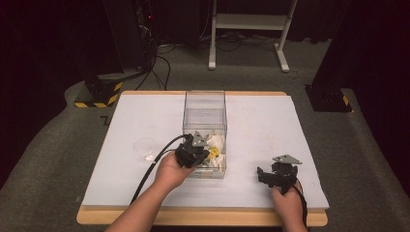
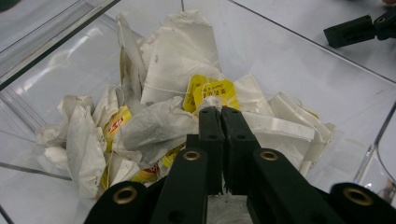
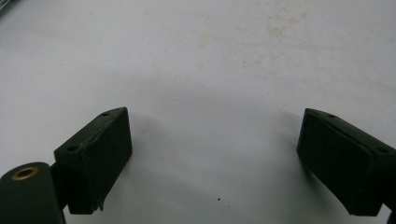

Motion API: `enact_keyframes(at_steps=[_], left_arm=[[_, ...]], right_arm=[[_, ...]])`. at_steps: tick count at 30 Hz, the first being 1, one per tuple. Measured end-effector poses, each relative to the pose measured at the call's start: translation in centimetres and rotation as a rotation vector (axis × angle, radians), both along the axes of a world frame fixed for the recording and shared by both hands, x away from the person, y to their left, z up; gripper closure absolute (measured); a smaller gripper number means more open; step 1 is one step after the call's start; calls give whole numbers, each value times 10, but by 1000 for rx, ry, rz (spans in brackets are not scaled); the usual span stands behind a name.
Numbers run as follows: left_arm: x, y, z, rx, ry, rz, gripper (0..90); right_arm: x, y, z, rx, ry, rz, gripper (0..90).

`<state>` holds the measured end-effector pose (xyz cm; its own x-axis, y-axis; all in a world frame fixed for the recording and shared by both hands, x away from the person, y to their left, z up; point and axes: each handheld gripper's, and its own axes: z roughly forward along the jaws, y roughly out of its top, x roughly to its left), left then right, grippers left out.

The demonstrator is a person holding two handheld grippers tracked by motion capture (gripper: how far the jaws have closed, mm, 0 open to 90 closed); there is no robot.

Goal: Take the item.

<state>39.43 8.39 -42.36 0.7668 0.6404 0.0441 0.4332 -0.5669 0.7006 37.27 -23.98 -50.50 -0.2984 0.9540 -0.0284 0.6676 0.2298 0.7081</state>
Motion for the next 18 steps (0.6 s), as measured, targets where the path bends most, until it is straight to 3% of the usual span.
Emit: enact_keyframes(at_steps=[18], left_arm=[[-12,28,5,-187,-84,32,888]], right_arm=[[0,0,0,0,0,0,102]])
